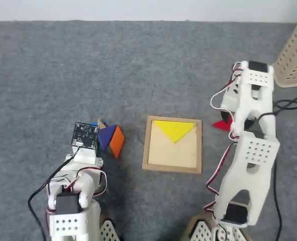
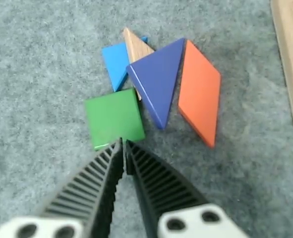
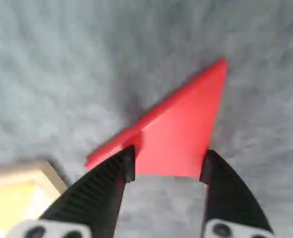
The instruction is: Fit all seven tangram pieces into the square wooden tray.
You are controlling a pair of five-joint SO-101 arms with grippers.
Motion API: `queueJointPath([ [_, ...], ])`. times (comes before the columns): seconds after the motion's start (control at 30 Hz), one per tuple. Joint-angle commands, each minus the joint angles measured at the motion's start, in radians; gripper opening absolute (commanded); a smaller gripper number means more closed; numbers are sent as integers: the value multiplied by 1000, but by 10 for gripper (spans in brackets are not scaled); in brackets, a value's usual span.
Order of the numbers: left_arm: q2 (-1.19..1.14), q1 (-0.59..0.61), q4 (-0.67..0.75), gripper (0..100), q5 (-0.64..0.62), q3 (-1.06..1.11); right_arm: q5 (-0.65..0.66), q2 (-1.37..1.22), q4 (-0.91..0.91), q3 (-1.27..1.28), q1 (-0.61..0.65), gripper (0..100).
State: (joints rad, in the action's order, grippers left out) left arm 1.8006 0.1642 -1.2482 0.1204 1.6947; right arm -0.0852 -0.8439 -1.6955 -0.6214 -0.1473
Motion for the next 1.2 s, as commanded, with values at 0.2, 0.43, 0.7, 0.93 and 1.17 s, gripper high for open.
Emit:
queueJointPath([
  [0.2, 0, 3, -6, 12, 8, -8, 255, 159, -82, 84, 27, 210],
  [0.43, 0, 3, -6, 12, 8, -8, 269, 524, 242, 597, 53, 212],
  [0.7, 0, 3, -6, 12, 8, -8, -11, 814, 463, 818, 51, 236],
  [0.93, 0, 3, -6, 12, 8, -8, -146, 555, 392, 605, 53, 324],
  [1.17, 0, 3, -6, 12, 8, -8, -209, 309, 351, 404, 54, 325],
])
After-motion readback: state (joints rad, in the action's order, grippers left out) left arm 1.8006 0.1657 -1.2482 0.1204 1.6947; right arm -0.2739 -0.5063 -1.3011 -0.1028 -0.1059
